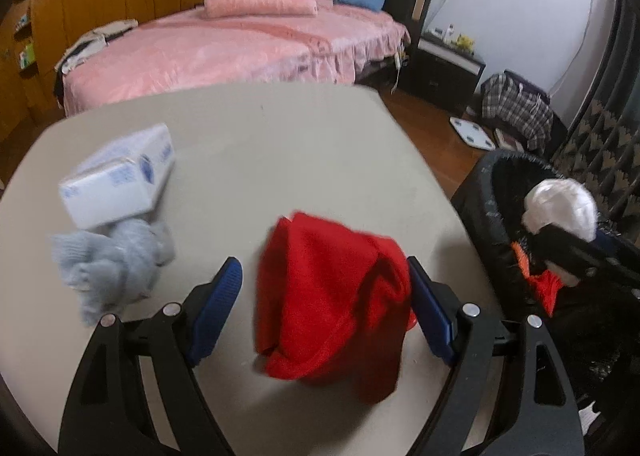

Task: Collect trash
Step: 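Grasp the red knit hat with the left gripper while the right holds the yarn ball, then carry the hat and yarn ball over the bin and open the right gripper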

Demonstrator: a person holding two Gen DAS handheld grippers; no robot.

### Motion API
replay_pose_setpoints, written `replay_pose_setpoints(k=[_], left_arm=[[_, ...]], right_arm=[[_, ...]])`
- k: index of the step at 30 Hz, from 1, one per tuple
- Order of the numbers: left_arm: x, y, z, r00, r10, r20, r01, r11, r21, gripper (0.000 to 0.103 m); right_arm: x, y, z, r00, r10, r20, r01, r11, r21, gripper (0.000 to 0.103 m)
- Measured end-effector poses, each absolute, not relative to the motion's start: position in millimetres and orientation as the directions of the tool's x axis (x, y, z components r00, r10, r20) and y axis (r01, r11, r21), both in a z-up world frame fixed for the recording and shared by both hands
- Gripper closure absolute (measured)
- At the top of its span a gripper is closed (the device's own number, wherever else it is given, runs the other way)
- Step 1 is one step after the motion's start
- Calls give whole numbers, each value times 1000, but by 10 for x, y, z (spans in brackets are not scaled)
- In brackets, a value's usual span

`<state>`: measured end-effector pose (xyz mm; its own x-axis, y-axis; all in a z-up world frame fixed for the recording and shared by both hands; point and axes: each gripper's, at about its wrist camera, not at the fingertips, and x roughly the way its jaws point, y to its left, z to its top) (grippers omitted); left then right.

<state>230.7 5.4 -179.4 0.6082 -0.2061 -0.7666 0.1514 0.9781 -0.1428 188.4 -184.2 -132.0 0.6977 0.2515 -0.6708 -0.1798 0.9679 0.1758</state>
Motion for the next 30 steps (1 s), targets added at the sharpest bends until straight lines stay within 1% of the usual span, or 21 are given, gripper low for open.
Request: replay_pose_setpoints(k=[2, 3, 4, 5, 6, 9, 15, 21, 30], left_arm=[[2338, 37, -1852, 584, -229, -779, 157, 973, -169, 49], [2339, 24, -1866, 583, -230, -779, 156, 973, -171, 53], [2335, 20, -1864, 588, -230, -775, 158, 973, -170, 65], [2333, 12, -1862, 583, -243, -775, 167, 970, -179, 86], [2325, 14, -1861, 581, -247, -775, 169, 969, -182, 89], [2248, 32, -1734, 620, -249, -744, 167, 968, -185, 91], [1981, 151, -1231, 708, -258, -658, 167, 966, -199, 91], [1704, 228, -814, 757, -228, -612, 158, 973, -166, 91], [1357, 258, -510, 796, -236, -557, 172, 971, -166, 91]], right_arm=[[1886, -1850, -1325, 697, 253, -671, -179, 968, 179, 60], [1887, -1852, -1325, 697, 251, -672, -178, 968, 177, 60], [1870, -1849, -1321, 698, 249, -672, -177, 969, 175, 60], [1871, -1854, -1320, 698, 249, -671, -177, 969, 175, 60], [1868, -1859, -1319, 699, 249, -670, -176, 968, 176, 60], [1850, -1886, -1290, 704, 254, -663, -176, 967, 183, 60], [1770, -1866, -1071, 732, 279, -621, -196, 960, 200, 60], [1652, -1781, -818, 751, 305, -586, -233, 952, 197, 59], [1394, -1675, -550, 766, 331, -551, -275, 943, 186, 59]])
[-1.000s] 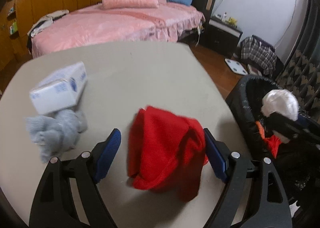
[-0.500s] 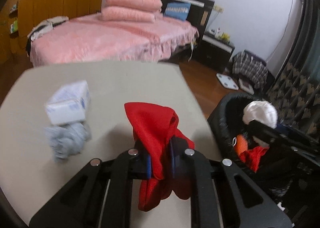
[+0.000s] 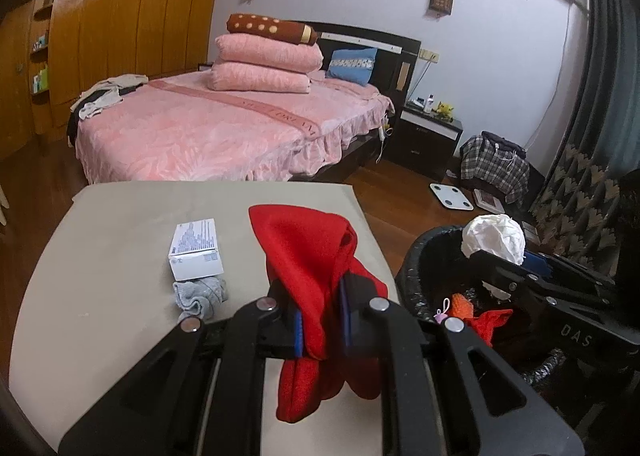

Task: Collect trash
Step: 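Carry the hat and yarn ball over the bin and open the right gripper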

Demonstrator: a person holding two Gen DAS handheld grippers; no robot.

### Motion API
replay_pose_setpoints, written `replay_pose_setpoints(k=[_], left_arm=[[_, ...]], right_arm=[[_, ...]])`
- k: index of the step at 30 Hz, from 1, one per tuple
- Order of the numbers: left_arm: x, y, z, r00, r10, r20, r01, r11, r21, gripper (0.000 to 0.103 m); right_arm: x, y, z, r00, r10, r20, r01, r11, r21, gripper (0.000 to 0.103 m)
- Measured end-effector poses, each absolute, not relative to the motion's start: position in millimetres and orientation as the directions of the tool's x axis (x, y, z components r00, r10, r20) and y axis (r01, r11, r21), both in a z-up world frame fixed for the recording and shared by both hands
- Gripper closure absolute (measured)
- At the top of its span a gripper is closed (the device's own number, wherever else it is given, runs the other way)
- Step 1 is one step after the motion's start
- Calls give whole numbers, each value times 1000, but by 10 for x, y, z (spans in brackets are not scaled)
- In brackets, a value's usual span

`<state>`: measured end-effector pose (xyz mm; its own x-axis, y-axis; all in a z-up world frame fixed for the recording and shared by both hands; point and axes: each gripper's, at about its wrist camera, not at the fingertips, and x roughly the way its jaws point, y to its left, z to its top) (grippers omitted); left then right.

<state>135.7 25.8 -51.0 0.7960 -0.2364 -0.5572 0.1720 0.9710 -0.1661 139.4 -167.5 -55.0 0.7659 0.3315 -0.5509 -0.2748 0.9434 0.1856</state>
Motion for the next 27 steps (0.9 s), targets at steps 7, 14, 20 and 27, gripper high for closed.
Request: replay_pose_setpoints(k=[7, 14, 20, 27], left_arm=[[1156, 231, -387, 810, -253, -529, 191, 967, -171, 91], [1010, 74, -315, 812, -278, -514, 228, 960, -160, 91], [895, -152, -242, 808, -310, -501, 274, 951, -145, 91], [841, -452, -163, 801, -350, -486, 333, 935, -126, 90]], right_arm=[[1200, -1699, -443, 779, 338, -528, -292, 941, 172, 59], [1023, -1806, -371, 799, 332, -502, -289, 943, 164, 59], [907, -1926, -287, 819, 315, -480, -269, 949, 163, 59], [797, -2231, -220, 847, 269, -459, -222, 963, 155, 59]])
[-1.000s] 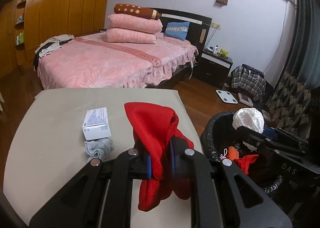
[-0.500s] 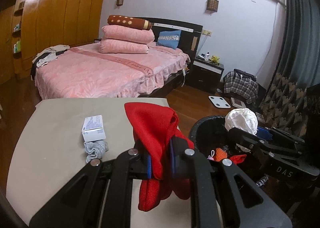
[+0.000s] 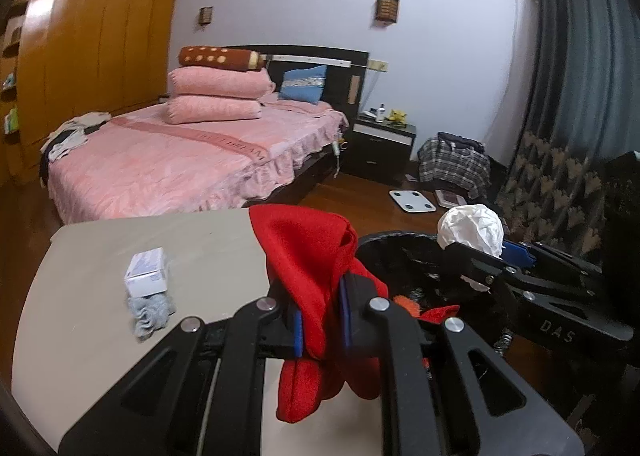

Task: Collect trash
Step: 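Carry the hat and yarn ball over the bin and open the right gripper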

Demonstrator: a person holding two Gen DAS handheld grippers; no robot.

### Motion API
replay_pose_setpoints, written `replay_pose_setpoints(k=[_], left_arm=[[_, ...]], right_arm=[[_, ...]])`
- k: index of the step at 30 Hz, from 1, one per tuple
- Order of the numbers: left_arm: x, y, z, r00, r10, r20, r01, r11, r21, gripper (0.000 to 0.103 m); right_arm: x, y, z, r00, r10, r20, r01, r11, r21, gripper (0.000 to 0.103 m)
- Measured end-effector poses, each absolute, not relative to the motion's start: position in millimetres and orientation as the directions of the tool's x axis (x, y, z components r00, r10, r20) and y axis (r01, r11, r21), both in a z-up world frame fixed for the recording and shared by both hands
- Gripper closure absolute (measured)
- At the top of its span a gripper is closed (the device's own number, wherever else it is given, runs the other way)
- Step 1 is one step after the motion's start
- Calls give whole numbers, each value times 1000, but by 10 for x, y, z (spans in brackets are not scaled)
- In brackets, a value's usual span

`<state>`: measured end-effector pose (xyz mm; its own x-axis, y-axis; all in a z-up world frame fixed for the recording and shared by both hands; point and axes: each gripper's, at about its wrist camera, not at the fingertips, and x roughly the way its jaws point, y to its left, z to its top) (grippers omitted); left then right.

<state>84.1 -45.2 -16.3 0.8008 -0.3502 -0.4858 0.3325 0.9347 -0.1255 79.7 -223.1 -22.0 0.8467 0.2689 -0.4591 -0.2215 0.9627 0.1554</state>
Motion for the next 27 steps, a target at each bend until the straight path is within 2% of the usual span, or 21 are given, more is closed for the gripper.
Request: replay_pose_setpoints(k=[14, 25, 27], left_arm=[[917, -1199, -139, 744, -464, -481, 487, 869, -86, 90], [1310, -1840, -487, 665, -516, -540, 564, 821, -90, 90], [1413, -1937, -551, 647, -525, -554, 575, 812, -99, 89]], right_arm=[[713, -2934, -225, 878, 132, -459, -83, 989, 125, 59], [893, -3510, -470, 858, 42, -512, 28, 992, 127, 58], [939, -3585, -531, 853, 32, -521, 41, 991, 128, 55]])
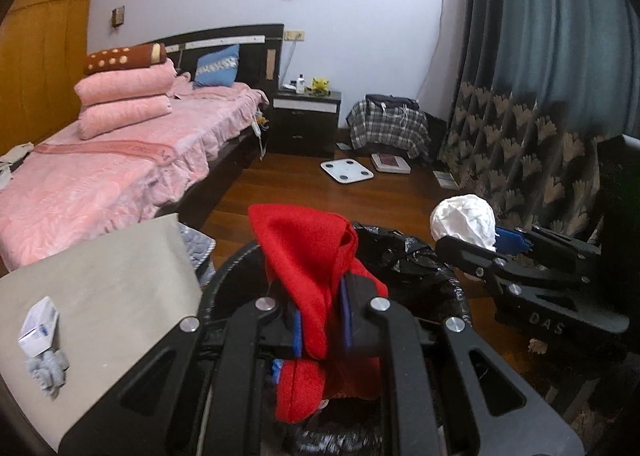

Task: Collect trash
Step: 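Carry the hat and yarn ball over the bin and open the right gripper, then open the left gripper over the bin to drop the red knit hat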

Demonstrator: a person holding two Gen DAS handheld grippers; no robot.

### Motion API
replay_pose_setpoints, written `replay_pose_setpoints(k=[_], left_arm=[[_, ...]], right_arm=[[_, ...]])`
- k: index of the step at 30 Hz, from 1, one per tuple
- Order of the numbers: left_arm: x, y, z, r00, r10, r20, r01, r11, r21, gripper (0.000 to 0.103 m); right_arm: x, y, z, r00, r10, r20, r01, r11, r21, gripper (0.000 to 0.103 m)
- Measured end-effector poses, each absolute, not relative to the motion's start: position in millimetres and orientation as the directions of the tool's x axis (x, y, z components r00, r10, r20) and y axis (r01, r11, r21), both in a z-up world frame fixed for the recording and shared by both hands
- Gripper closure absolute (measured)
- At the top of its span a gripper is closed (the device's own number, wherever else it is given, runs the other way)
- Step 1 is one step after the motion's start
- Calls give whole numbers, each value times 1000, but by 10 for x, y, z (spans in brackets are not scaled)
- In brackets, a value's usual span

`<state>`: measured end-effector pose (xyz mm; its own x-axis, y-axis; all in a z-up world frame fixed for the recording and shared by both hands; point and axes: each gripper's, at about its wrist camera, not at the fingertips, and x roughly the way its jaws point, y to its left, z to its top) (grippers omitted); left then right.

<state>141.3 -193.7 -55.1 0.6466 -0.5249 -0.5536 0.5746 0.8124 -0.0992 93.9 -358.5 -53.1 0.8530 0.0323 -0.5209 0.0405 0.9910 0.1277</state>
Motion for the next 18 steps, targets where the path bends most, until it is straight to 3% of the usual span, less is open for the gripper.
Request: replay_pose_setpoints(k=[3, 4, 5, 9, 13, 18], left_arm=[[1554, -2021, -639, 618, -532, -578, 585, 803, -113, 65], [1599, -2030, -678, 611, -530, -588, 582, 804, -120, 53], [1627, -2025, -699, 608, -529, -592, 579, 806, -126, 52], [1643, -1855, -746, 633, -491, -598, 541, 834, -110, 37], [1604, -1488, -749, 680, -422, -600, 473, 877, -80, 23], [1533, -787, -768, 734, -306, -606, 339, 938, -63, 18]], right_arm=[[1018, -3648, -631, 841, 12, -541, 56, 992, 109, 45], [1035, -3655, -650, 837, -3, -547, 67, 993, 98, 31], [1043, -3661, -672, 835, -18, -550, 79, 993, 87, 22], [1018, -3714, -743, 827, -29, -561, 92, 992, 84, 8], [976, -3701, -765, 828, -7, -561, 83, 990, 110, 6], [983, -3465, -739, 829, 55, -557, 27, 990, 138, 6]])
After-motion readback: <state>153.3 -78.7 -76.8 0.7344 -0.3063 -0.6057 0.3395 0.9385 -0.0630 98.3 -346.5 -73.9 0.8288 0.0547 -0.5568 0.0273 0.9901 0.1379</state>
